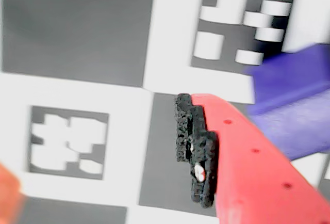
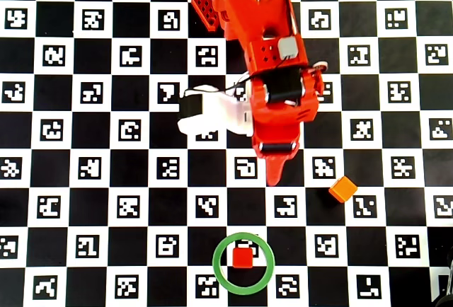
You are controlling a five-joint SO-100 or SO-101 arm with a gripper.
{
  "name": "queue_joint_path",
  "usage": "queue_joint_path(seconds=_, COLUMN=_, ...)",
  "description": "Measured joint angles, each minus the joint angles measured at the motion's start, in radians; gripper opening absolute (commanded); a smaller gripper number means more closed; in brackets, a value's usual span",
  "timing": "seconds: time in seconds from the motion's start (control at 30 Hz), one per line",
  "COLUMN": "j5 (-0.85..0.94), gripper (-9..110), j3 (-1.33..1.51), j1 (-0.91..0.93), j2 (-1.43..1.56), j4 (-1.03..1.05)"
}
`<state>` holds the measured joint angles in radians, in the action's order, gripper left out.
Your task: Grab the red cube then put it in the green circle then put the blue cube on top and finally the orange cube on top
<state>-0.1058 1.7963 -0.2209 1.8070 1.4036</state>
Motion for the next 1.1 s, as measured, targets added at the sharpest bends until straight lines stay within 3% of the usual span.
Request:
queue_joint_path(seconds=0.47, j5=0.103, gripper=41, j3=0.308, j1=-0.204, j2=0.094, j4=-0.146)
queue_joint_path(seconds=1.1, j5=0.100, gripper=41, j3=0.423, j1=-0.324, j2=0.120, j4=-0.202)
